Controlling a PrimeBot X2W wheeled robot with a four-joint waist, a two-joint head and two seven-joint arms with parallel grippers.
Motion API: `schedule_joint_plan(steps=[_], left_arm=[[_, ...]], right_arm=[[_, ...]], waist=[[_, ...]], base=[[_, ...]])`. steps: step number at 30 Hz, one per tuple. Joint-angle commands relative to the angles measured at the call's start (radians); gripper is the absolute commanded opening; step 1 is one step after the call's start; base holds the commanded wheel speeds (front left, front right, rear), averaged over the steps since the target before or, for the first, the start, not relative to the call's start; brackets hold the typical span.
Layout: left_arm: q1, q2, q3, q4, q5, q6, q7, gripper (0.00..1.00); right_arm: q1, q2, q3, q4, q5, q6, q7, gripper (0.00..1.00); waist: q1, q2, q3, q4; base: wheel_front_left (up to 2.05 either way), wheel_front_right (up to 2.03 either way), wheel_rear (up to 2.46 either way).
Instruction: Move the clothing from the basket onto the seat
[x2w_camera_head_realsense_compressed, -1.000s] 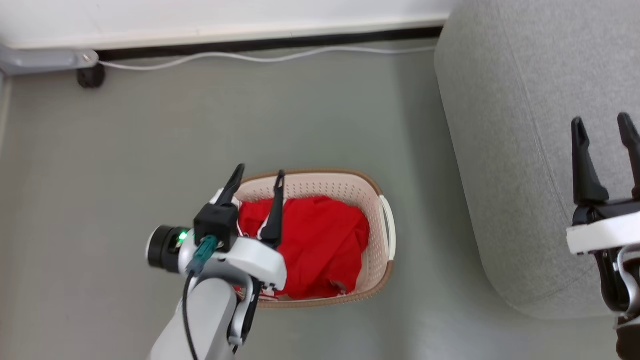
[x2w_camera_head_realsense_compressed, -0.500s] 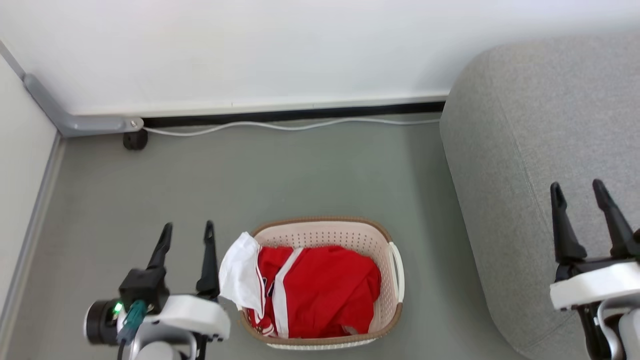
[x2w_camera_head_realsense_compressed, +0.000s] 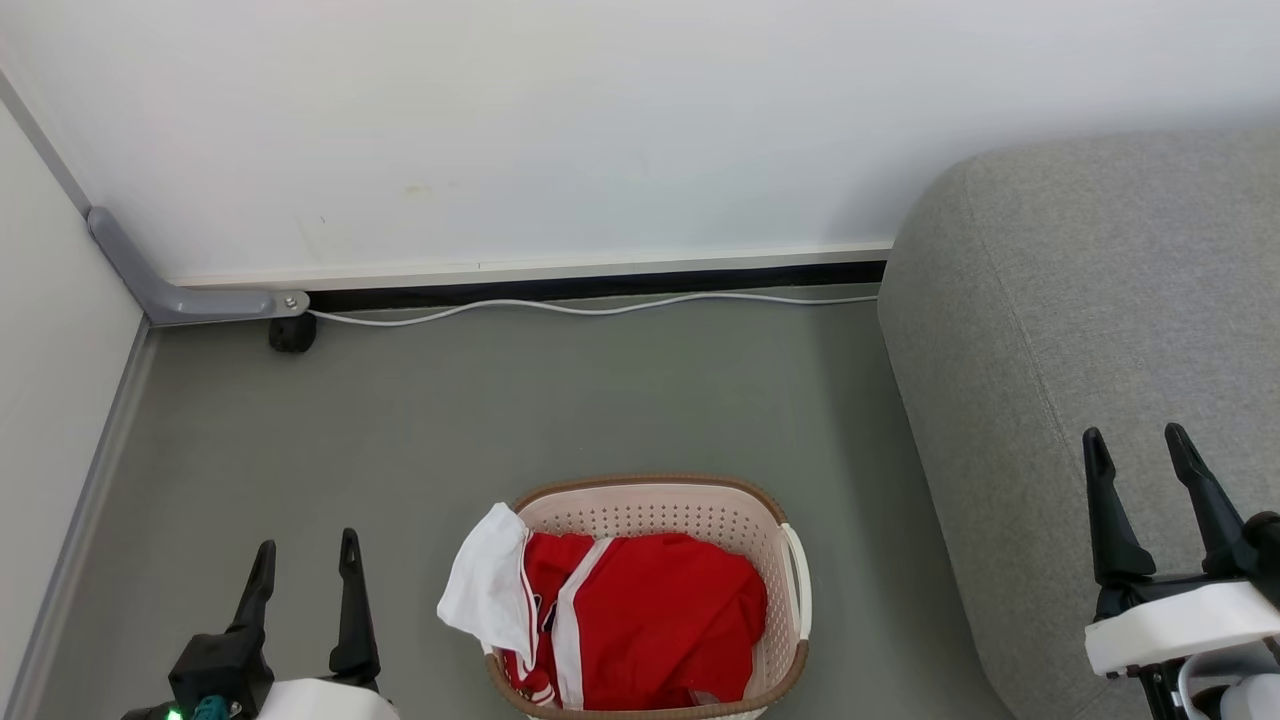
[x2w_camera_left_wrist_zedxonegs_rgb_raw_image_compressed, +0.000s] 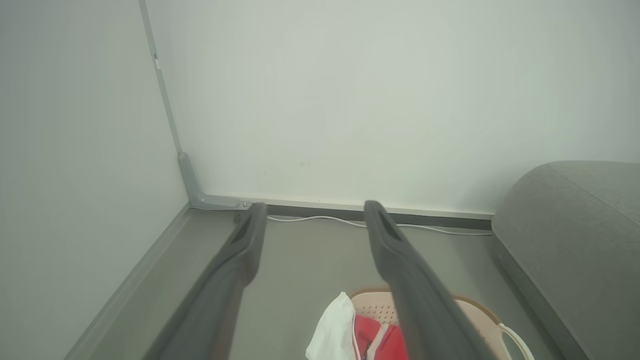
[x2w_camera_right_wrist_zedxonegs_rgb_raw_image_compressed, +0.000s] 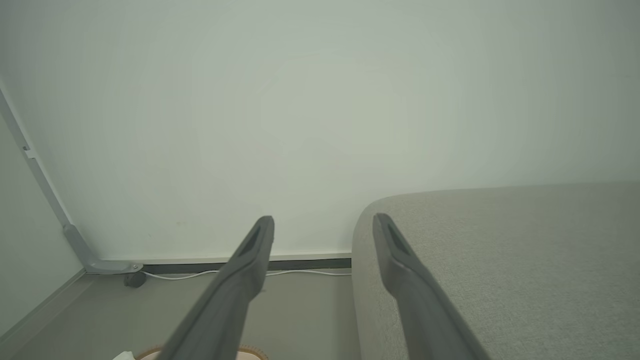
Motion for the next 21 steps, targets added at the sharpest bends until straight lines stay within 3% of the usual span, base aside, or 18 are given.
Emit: schedule_joint_plan(steps=[1, 21], left_arm=[[-0.011, 0.007, 0.036, -0.030, -0.001, -0.001, -0.006, 1.00], [-0.035, 0.007, -0.047, -0.026, -0.023, 0.014, -0.006, 1.00]], right_arm=[[-0.007, -0.013, 0.016, -0.027, -0.009, 0.007, -0.006, 1.00], [-0.042, -0.032, 0.011, -0.040, 0.011, 0.007, -0.006, 1.00]], waist=[[0.0000, 0.0000, -0.001, 0.000], [0.0000, 0.0000, 0.067, -0.006]], base=[[0.00, 0.00, 0.00], [0.00, 0.00, 0.00]])
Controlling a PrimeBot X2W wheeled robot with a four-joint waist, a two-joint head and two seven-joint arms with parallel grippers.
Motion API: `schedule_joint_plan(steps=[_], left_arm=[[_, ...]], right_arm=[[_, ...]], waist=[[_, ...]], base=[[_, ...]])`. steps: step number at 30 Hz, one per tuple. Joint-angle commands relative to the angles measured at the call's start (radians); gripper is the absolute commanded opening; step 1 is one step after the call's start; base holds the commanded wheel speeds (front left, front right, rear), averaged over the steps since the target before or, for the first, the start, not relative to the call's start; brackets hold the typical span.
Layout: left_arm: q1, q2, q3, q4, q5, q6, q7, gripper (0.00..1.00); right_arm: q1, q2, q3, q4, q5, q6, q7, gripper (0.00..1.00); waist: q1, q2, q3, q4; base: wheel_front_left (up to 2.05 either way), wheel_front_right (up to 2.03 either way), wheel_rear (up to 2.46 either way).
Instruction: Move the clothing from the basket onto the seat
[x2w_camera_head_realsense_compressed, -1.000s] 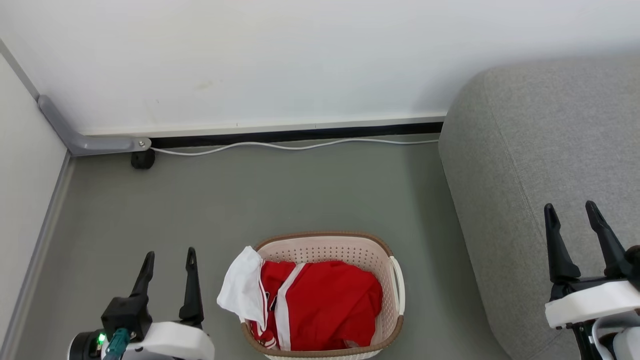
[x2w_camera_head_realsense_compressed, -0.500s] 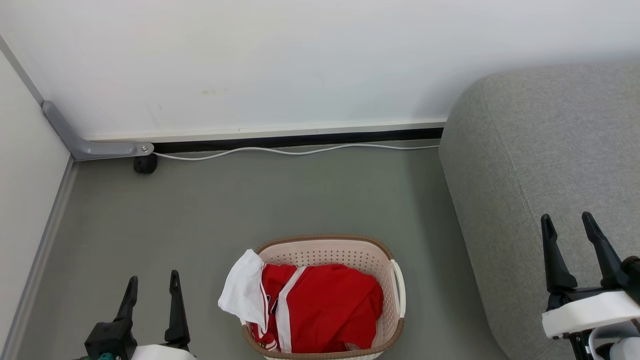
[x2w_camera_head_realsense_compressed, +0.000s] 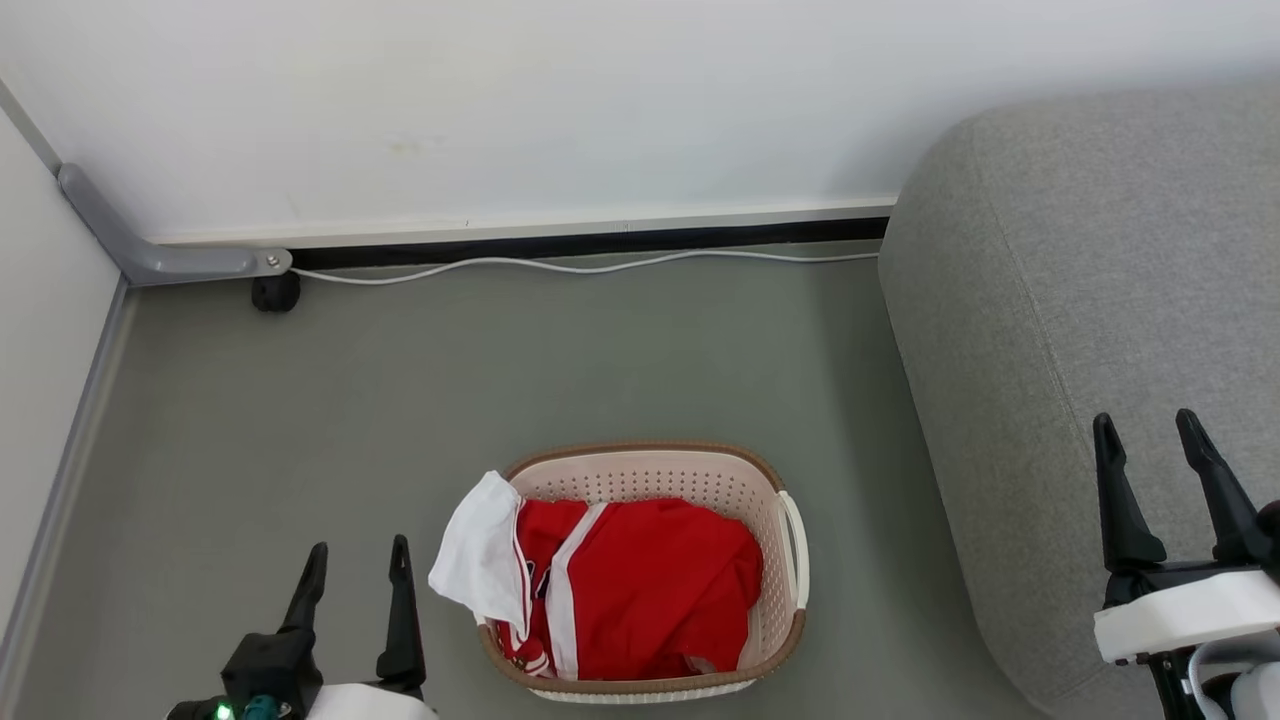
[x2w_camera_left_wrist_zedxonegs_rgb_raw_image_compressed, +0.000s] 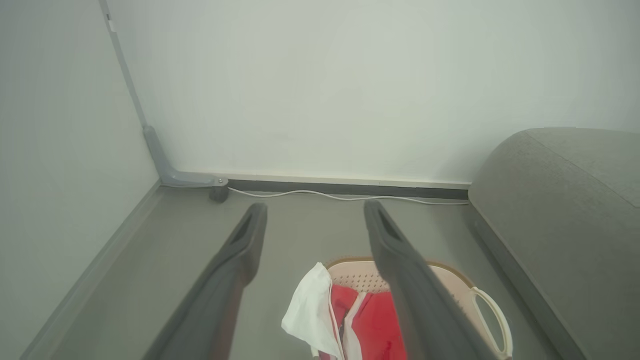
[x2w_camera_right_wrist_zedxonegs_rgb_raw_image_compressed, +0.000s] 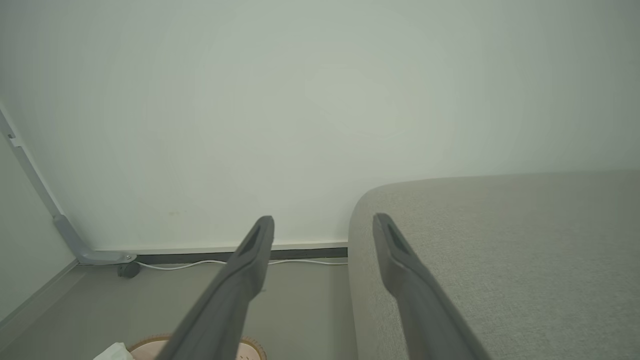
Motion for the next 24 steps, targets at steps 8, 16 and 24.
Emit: schedule_joint_plan(steps=[8, 16, 24], left_arm=[[-0.149, 0.005, -0.146, 0.034, -0.051, 0.028, -0.006, 1.00], [-0.341, 0.005, -0.358, 0.103, -0.133, 0.092, -0.006, 1.00], [-0.553, 0.005, -0.490, 0.232, -0.174, 0.128, -0.006, 1.00]], right_arm=[[-0.111, -0.065, 0.036, -0.071, 0.036, 0.007, -0.006, 1.00], [-0.248, -0.135, 0.079, -0.128, 0.088, 0.007, -0.006, 1.00], [-0.381, -0.166, 0.109, -0.183, 0.131, 0.007, -0.006, 1.00]], waist=[[0.0000, 0.0000, 0.154, -0.006], [0.0000, 0.0000, 0.367, -0.034], [0.0000, 0.0000, 0.555, -0.067]], base=[[0.00, 0.00, 0.00], [0.00, 0.00, 0.00], [0.00, 0.00, 0.00]])
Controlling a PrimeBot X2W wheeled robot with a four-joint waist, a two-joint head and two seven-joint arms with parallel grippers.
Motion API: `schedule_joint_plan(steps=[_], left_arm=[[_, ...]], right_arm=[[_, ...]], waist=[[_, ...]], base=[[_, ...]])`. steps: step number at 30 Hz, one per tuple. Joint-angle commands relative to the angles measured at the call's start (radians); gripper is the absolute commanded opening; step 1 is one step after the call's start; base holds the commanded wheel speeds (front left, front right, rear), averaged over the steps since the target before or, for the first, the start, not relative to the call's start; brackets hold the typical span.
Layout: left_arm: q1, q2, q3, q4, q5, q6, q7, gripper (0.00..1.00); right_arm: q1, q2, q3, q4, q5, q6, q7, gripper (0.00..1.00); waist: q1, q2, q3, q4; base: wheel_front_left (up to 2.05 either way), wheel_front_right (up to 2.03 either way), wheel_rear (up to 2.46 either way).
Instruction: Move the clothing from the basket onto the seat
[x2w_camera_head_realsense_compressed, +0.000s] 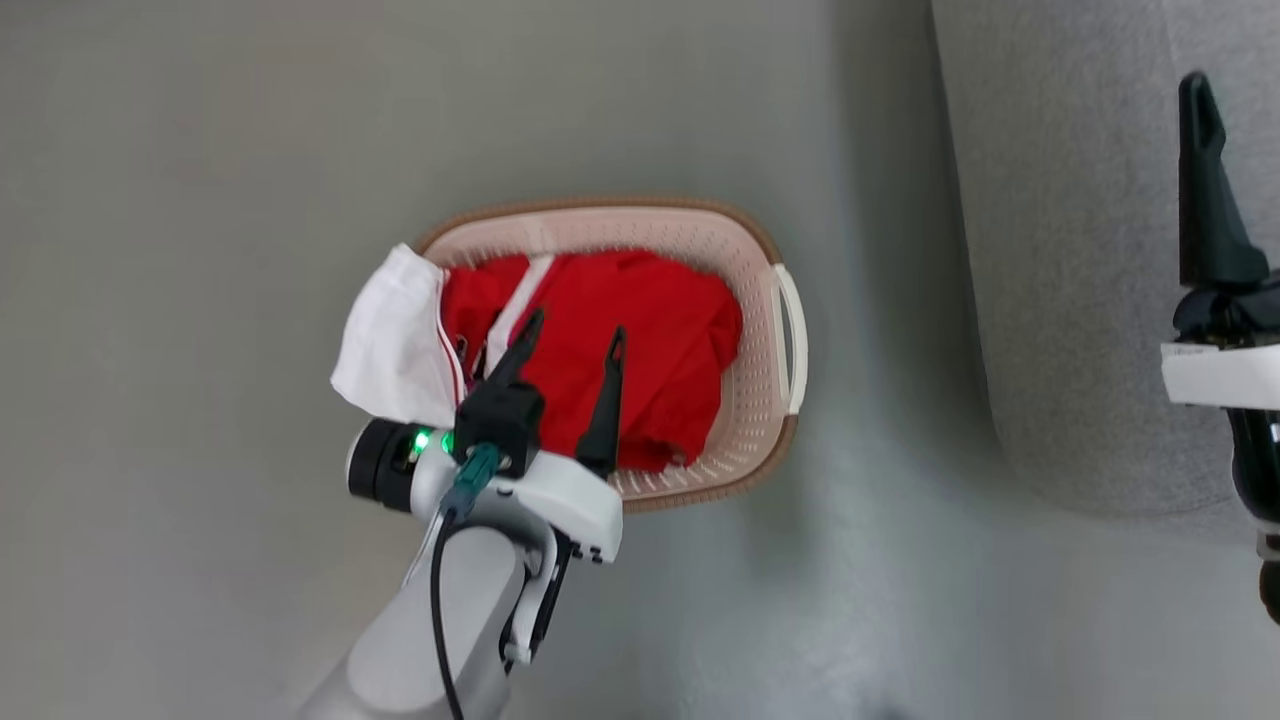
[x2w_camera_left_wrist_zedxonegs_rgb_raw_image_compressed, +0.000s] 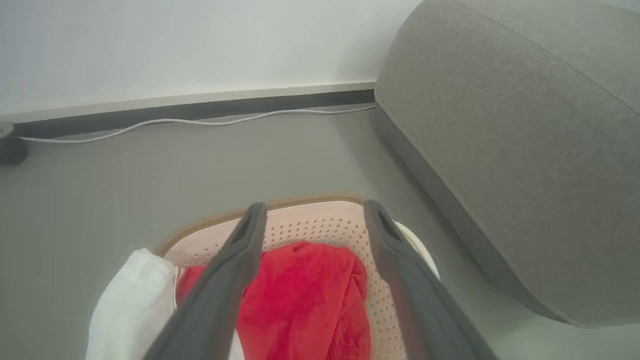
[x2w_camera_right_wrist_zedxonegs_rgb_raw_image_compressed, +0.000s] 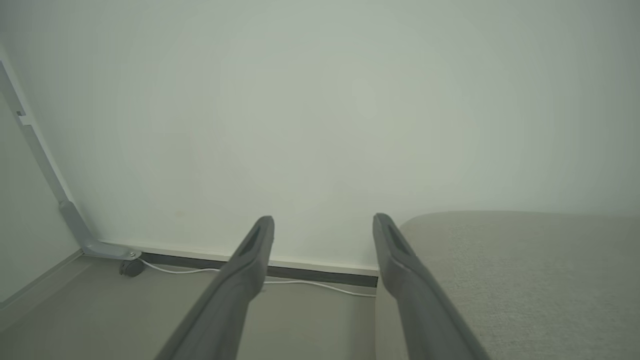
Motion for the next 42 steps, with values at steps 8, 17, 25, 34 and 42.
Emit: schedule_joint_plan(steps=[8, 17, 25, 34, 42], left_arm=[[-0.212, 0.005, -0.063, 0.190, -0.021, -0.017, -0.006, 1.00], [-0.404, 0.005, -0.127, 0.469, -0.047, -0.077, -0.006, 1.00], [-0.511, 0.005, -0.201, 0.657, -0.096, -0.117, 0.057, 1.00], [-0.604, 0.005, -0.274, 0.768, -0.105, -0.085, 0.195, 1.00], [-0.625, 0.005, -0.315, 0.786, -0.119, -0.057, 0.264, 1.00]], right_arm=[[-0.109, -0.023, 0.047, -0.074, 0.026, 0.007, -0.006, 1.00], [-0.206, 0.014, 0.089, -0.108, 0.047, 0.007, -0.006, 1.00], [-0.242, 0.060, 0.118, -0.110, 0.056, 0.007, -0.006, 1.00], [-0.264, 0.097, 0.137, -0.110, 0.062, 0.007, -0.006, 1.00], [-0.253, 0.110, 0.137, -0.102, 0.066, 0.007, -0.006, 1.00]], waist=[[0.0000, 0.0000, 0.232, -0.057], [0.0000, 0.0000, 0.374, -0.129], [0.0000, 0.0000, 0.446, -0.189], [0.0000, 0.0000, 0.497, -0.233], [0.0000, 0.0000, 0.503, -0.241]], base=[[0.00, 0.00, 0.00], [0.00, 0.00, 0.00], [0.00, 0.00, 0.00], [0.00, 0.00, 0.00], [0.00, 0.00, 0.00]])
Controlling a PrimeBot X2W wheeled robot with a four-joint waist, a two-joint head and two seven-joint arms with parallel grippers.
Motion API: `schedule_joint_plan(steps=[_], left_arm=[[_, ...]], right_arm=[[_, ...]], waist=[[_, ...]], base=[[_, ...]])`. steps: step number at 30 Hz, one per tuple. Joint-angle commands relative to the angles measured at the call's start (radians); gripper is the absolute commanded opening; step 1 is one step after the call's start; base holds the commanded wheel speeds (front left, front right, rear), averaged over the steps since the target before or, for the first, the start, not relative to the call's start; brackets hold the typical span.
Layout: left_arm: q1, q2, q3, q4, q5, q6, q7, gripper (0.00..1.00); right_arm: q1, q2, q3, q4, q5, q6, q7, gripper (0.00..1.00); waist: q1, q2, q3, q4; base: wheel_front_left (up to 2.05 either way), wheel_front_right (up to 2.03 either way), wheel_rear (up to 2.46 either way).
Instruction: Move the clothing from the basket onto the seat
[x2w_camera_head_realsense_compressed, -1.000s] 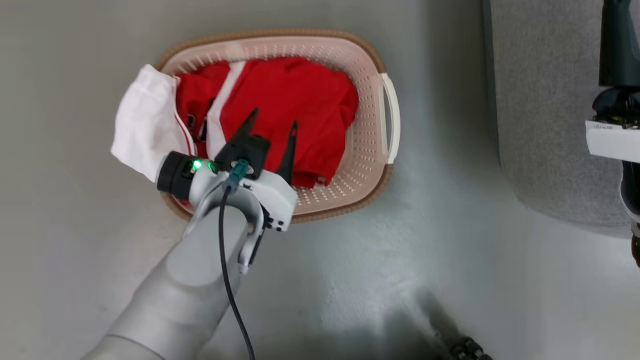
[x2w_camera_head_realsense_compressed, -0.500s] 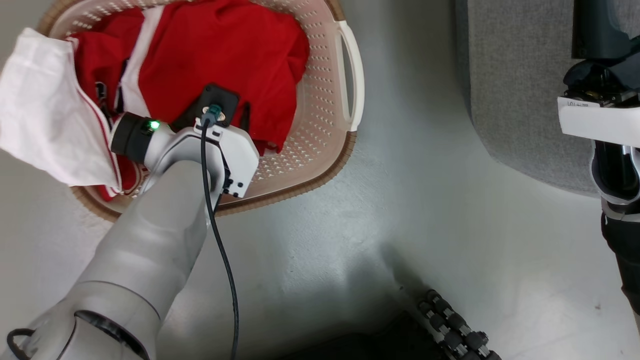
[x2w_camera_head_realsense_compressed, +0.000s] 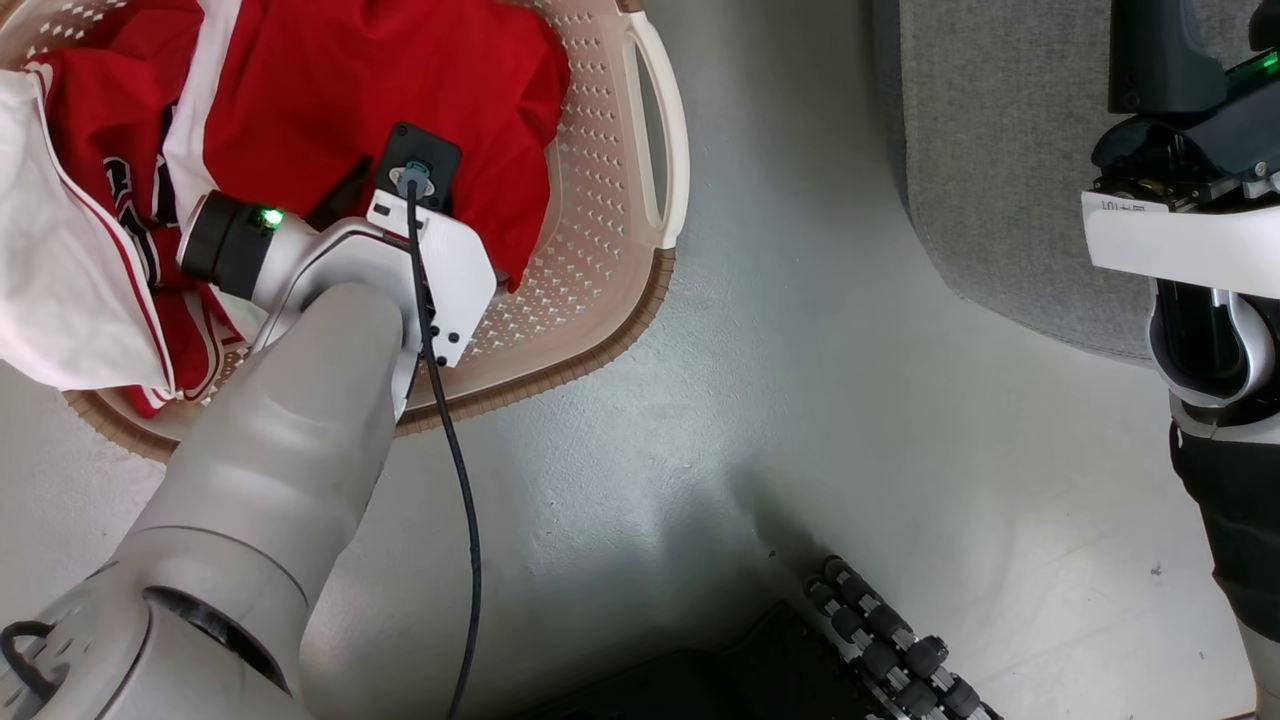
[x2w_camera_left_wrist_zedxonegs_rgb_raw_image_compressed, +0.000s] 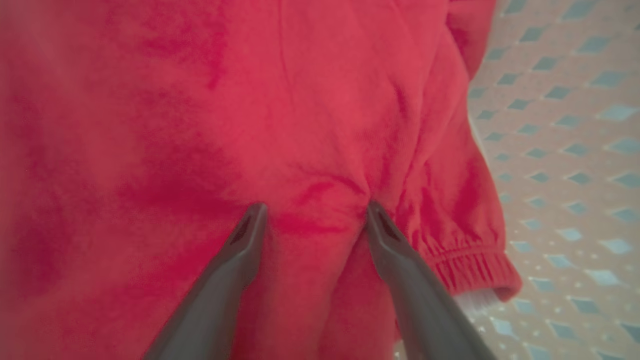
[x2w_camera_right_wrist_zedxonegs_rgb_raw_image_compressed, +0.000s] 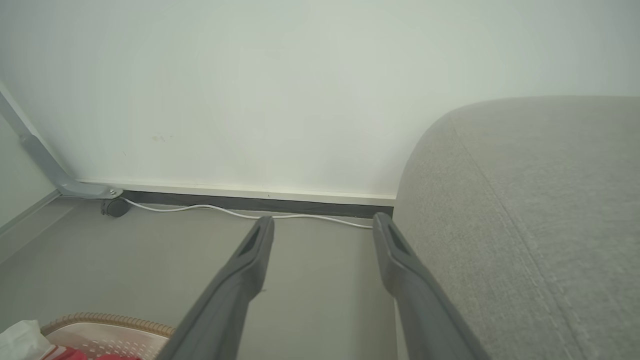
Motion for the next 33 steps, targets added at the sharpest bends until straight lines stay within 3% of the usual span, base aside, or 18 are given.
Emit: schedule_joint_plan(steps=[1, 5, 6, 7, 8, 18, 33], left_arm=[[0.005, 0.002, 0.004, -0.003, -0.008, 0.012, 0.006, 1.00], [0.006, 0.002, -0.006, 0.001, -0.024, 0.025, 0.027, 1.00], [0.005, 0.002, -0.009, 0.001, -0.028, 0.025, 0.036, 0.58], [0.004, 0.002, -0.012, 0.002, -0.031, 0.025, 0.042, 0.35], [0.003, 0.002, -0.015, 0.003, -0.035, 0.024, 0.053, 0.00], [0.010, 0.002, -0.015, -0.009, -0.086, 0.025, -0.004, 0.00], [0.157, 0.002, -0.073, -0.137, -0.210, 0.005, -0.178, 0.00]], right_arm=[[0.042, -0.005, 0.006, -0.022, 0.006, 0.007, -0.006, 1.00], [0.049, -0.005, 0.003, -0.019, 0.008, 0.007, -0.006, 1.00], [0.050, -0.005, 0.002, -0.018, 0.008, 0.007, -0.006, 1.00], [0.052, -0.006, 0.001, -0.018, 0.009, 0.007, -0.006, 1.00], [0.053, -0.008, 0.000, -0.017, 0.009, 0.007, -0.006, 1.00], [0.045, -0.016, -0.002, 0.001, 0.002, 0.007, -0.006, 1.00], [0.134, -0.068, -0.031, 0.077, -0.033, 0.007, -0.006, 1.00]], waist=[[0.0000, -0.0001, 0.000, 0.000], [0.0000, -0.0001, -0.003, -0.002], [0.0000, -0.0001, -0.004, -0.002], [0.0000, -0.0001, -0.005, -0.001], [0.0000, -0.0001, -0.006, -0.001], [0.0000, -0.0001, -0.040, 0.012], [0.0000, -0.0001, -0.263, 0.117]], base=[[0.00, 0.00, 0.00], [0.00, 0.00, 0.00], [0.00, 0.00, 0.00], [0.00, 0.00, 0.00], [0.00, 0.00, 0.00], [0.00, 0.00, 0.00], [0.00, 0.00, 0.00]])
